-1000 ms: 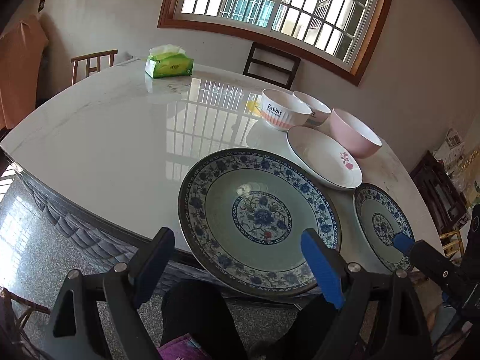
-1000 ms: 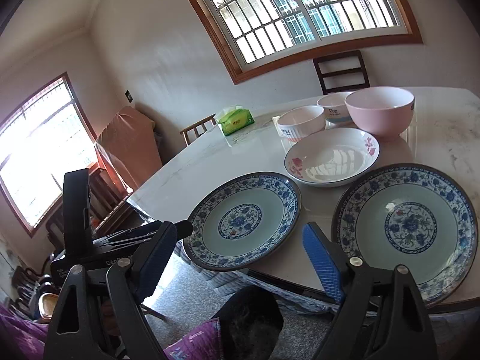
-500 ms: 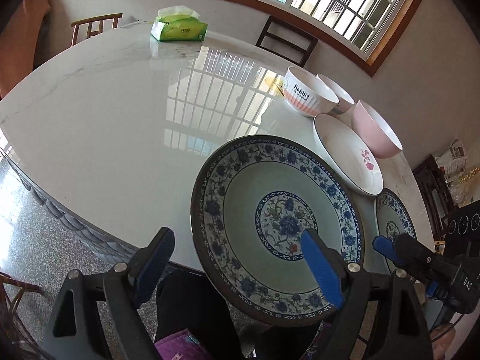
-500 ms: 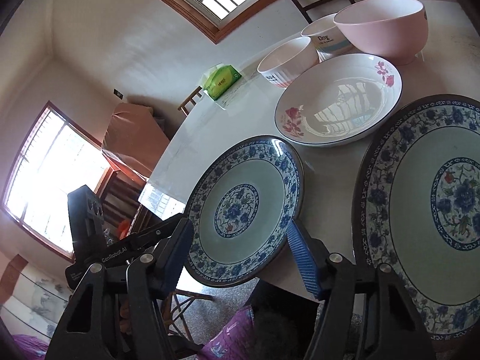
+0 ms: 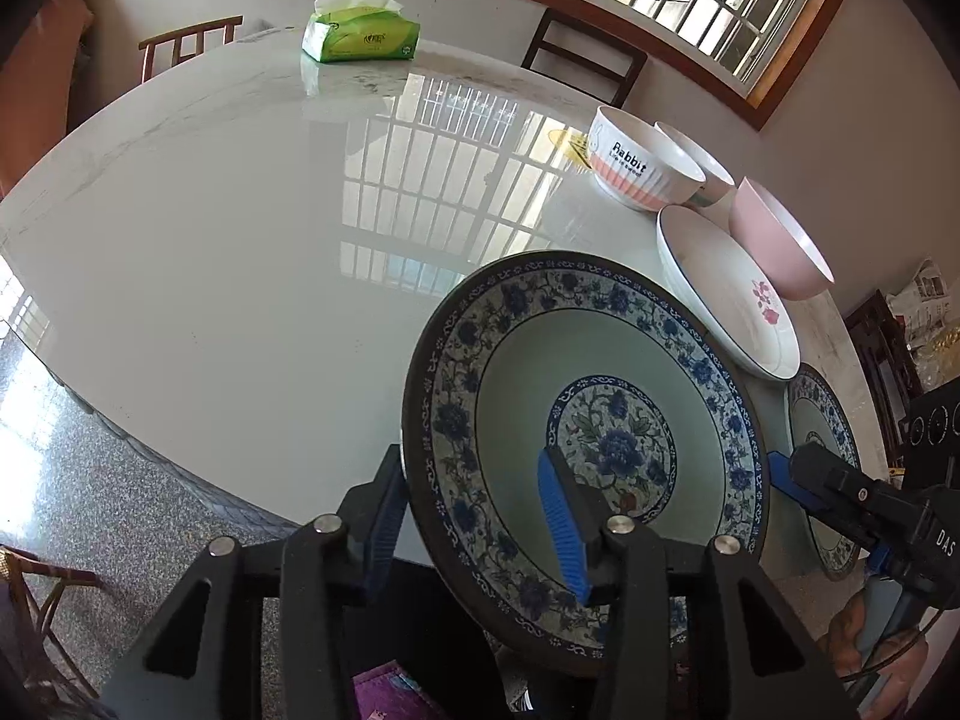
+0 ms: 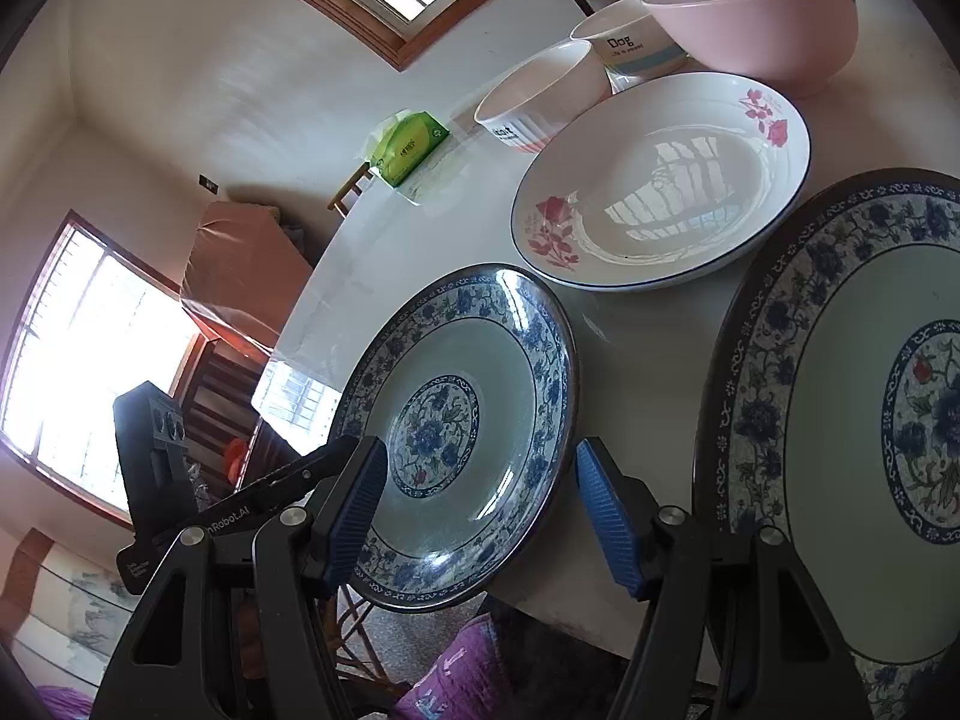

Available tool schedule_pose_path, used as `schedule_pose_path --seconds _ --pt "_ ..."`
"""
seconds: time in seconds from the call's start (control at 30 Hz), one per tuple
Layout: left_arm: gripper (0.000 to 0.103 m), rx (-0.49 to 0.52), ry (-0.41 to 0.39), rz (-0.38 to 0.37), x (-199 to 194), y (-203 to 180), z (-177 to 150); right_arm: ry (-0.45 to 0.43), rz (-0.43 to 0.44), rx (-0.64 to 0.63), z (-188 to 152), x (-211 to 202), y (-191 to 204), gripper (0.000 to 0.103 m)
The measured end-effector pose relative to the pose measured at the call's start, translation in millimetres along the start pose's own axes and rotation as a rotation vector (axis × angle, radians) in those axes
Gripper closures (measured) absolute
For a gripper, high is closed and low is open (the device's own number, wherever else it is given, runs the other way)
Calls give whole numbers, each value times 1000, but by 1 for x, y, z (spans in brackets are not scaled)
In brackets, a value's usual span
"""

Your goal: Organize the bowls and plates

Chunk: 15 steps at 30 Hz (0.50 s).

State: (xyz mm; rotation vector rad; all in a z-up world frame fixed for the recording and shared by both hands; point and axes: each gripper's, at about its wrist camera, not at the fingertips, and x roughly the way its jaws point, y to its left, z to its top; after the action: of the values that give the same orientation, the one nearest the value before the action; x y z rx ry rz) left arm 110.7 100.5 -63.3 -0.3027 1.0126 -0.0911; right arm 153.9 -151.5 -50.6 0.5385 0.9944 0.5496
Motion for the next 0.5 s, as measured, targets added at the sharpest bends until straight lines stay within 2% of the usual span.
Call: schedule_pose_path --seconds 0.03,0.07,0.2,0.27,0.33,0.4,0.5 --pt "73 -3 -3 6 0 1 1 0 -2 0 1 1 0 40" --pt "77 -9 -3 8 1 3 1 1 -8 -3 2 3 -3 40" --pt "79 -35 4 -23 2 9 3 0 -30 -15 -3 2 -17 42" --pt "79 -37 -2 -13 2 9 4 2 -45 -11 -2 3 -22 49" --pt "79 -39 -10 -4 2 9 4 5 -53 -4 1 -3 -43 64" --pt "79 -49 -17 1 1 12 5 5 -56 2 1 -3 -48 74" --pt "79 -65 -26 11 1 15 6 2 -45 6 3 -3 -56 82"
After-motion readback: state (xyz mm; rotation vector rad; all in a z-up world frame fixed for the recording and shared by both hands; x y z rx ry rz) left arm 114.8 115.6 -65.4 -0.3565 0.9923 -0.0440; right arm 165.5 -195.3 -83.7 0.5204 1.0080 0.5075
